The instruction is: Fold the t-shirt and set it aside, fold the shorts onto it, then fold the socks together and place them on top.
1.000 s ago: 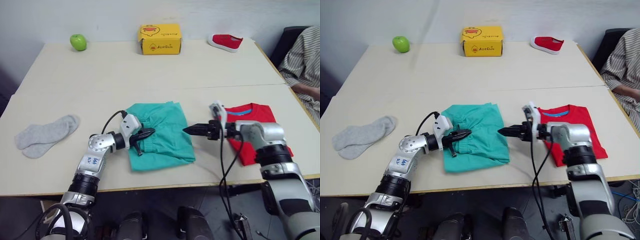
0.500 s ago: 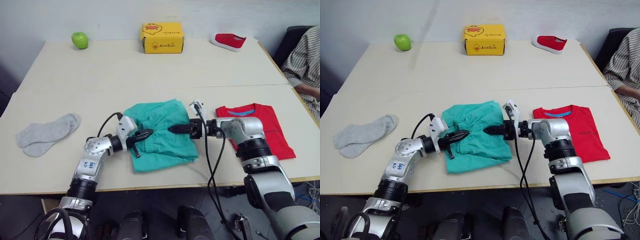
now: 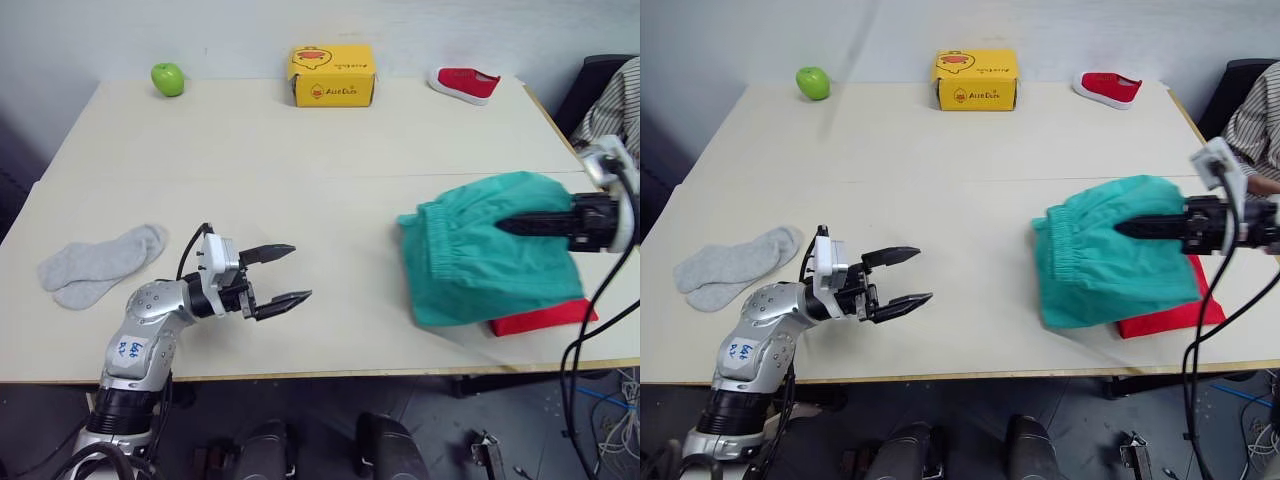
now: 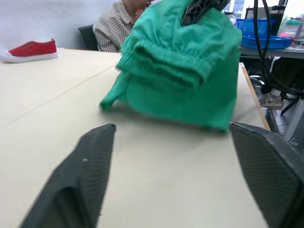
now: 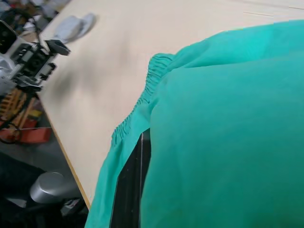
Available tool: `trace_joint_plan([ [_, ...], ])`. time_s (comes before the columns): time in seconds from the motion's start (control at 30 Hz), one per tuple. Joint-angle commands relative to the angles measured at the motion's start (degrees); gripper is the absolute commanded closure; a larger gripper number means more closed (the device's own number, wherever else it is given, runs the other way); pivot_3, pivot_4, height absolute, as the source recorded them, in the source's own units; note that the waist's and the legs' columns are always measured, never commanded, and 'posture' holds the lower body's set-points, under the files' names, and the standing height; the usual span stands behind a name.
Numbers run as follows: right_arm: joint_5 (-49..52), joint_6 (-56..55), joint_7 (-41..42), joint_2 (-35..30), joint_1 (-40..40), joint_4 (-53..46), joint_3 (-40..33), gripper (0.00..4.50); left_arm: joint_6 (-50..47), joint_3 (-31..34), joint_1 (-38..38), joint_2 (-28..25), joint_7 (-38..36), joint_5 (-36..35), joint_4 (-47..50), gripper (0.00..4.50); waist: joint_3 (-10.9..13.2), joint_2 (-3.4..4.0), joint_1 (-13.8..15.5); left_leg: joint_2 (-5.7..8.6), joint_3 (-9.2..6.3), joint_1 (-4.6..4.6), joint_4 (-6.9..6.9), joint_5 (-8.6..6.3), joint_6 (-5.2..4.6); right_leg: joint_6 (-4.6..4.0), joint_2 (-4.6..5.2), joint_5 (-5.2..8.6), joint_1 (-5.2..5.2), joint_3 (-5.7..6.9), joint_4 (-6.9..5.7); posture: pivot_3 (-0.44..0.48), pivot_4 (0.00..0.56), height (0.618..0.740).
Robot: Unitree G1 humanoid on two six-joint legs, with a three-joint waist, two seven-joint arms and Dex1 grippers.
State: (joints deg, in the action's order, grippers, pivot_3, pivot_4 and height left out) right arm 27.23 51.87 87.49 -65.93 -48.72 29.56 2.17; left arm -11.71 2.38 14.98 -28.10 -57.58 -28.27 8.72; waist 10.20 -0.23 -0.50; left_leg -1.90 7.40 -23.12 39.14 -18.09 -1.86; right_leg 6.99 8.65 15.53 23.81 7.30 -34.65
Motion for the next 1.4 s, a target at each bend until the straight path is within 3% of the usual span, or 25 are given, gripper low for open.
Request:
trace_joint_plan([
  [0.03, -5.62, -7.13, 4.7, -3.06, -1.88, 6.84, 2.93, 4.5, -0.28, 1.63, -1.91, -1.2, -0.41, -2.01, 3.61, 0.03, 0.01, 0.02, -0.09, -0.01, 0.0, 0.0, 0.0, 0.0, 0.01, 0.0, 0.0, 0.0, 0.01, 0.0, 0.0, 0.0, 0.15, 0.74],
  [0.13, -10.92, -16.01, 5.01, -3.6, -2.08, 15.55, 7.07, 4.5, -0.58, 1.76, -3.32, -2.33, -0.45, -2.15, 5.13, 0.03, 0.02, 0.04, -0.3, -0.04, 0.04, 0.0, 0.0, 0.0, 0.04, 0.0, -0.02, 0.0, 0.02, -0.01, 0.0, 0.0, 0.15, 0.74],
  [0.23, -14.59, -21.95, 3.3, -2.02, -4.17, 23.57, 6.72, 4.5, -1.08, 2.47, -4.43, -3.7, -0.42, -2.52, 6.77, 0.03, 0.08, 0.2, -0.37, -0.02, 0.1, 0.0, 0.0, 0.01, 0.04, 0.0, -0.01, 0.0, 0.04, -0.06, -0.01, 0.0, 0.15, 0.74],
  [0.37, -19.43, -36.3, -7.74, 1.1, -4.3, 32.94, 5.12, 4.5, -2.64, 4.89, -6.36, -6.12, 0.25, -3.71, 9.65, 0.03, 0.11, 0.23, -0.48, -0.03, 0.11, 0.0, 0.0, 0.01, 0.05, 0.0, -0.03, 0.0, 0.05, -0.06, 0.0, 0.0, 0.15, 0.74],
  [0.5, -21.03, -40.68, -12.82, 2.97, -4.38, 37.57, 2.74, 4.5, -2.89, 5.41, -8.04, -6.39, 0.71, -3.91, 10.73, 0.03, 0.18, 0.39, -0.57, 0.0, 0.13, 0.01, 0.01, 0.03, 0.06, 0.01, -0.01, 0.0, 0.04, -0.09, -0.03, 0.0, 0.15, 0.74],
  [0.6, -20.9, -42.55, -12.26, 2.87, -3.49, 37.76, 1.0, 3.75, -2.45, 5.1, -7.05, -6.28, 0.65, -3.32, 9.47, 0.0, 0.23, 0.47, -0.54, 0.0, 0.13, 0.01, 0.01, 0.04, 0.06, 0.01, -0.02, 0.0, 0.04, -0.1, -0.06, 0.0, 0.15, 0.74],
  [0.83, -21.18, -50.35, -12.36, -2.95, -0.71, 33.03, -3.36, 1.27, -1.28, 5.44, -4.66, -7.05, -1.11, -2.71, 4.19, 0.0, 0.29, 0.63, -0.44, 0.01, 0.17, 0.04, 0.02, 0.08, 0.06, 0.03, -0.02, -0.01, 0.03, -0.13, -0.09, 0.0, 0.15, 0.74],
  [0.93, -20.68, -57.33, -15.58, -5.03, -0.15, 30.3, -6.8, 0.18, -1.24, 5.68, -4.45, -7.13, -1.16, -2.74, 2.65, 0.0, 0.37, 0.75, -0.68, 0.02, 0.27, 0.06, 0.02, 0.08, 0.06, 0.03, -0.04, -0.01, 0.04, -0.13, -0.09, 0.0, 0.15, 0.74],
  [0.97, -20.22, -58.66, -15.78, -5.38, 0.1, 28.72, -7.83, 0.04, -1.16, 5.63, -4.36, -7.15, -1.24, -2.72, 2.19, 0.0, 0.37, 0.75, -0.87, 0.01, 0.29, 0.08, 0.02, 0.08, 0.07, 0.03, -0.04, -0.01, 0.03, -0.15, -0.1, 0.0, 0.15, 0.74],
  [1.07, -18.87, -60.42, -16.05, -5.39, 2.07, 22.36, -10.51, 0.04, -0.9, 5.54, -4.08, -7.38, -1.77, -2.62, 0.83, 0.0, 0.37, 0.74, -1.07, -0.02, 0.29, 0.12, 0.02, 0.08, 0.09, 0.03, -0.06, -0.01, 0.01, -0.17, -0.11, 0.0, 0.15, 0.74],
  [1.17, -15.52, -57.9, -16.87, -3.38, 8.33, 9.45, -13.73, 0.04, -0.38, 6.11, -3.93, -7.67, -1.99, -2.27, -0.8, 0.0, 0.37, 0.74, -1.09, -0.05, 0.28, 0.19, -0.01, 0.08, 0.1, 0.03, -0.07, -0.01, 0.02, -0.26, -0.17, 0.0, 0.15, 0.74],
  [1.3, -7.76, -46.06, -21.61, 4.14, 20.2, -15.06, -16.52, 0.04, 2.29, 8.55, -4.19, -7.97, -0.95, -0.99, -3.54, 0.0, 0.38, 0.72, -0.99, -0.13, 0.31, 0.3, 0.0, 0.08, 0.11, 0.03, -0.09, -0.01, -0.03, -0.3, -0.24, 0.0, 0.15, 0.74],
  [1.4, -5.97, -44.42, -24.69, 9.61, 26.37, -26.11, -16.43, 0.04, 3.5, 10.34, -5.42, -8.06, -0.09, -0.49, -4.43, 0.0, 0.38, 0.71, -0.83, -0.12, 0.26, 0.35, 0.0, 0.08, 0.11, 0.03, -0.07, -0.01, -0.08, -0.29, -0.26, 0.0, 0.15, 0.74],
])
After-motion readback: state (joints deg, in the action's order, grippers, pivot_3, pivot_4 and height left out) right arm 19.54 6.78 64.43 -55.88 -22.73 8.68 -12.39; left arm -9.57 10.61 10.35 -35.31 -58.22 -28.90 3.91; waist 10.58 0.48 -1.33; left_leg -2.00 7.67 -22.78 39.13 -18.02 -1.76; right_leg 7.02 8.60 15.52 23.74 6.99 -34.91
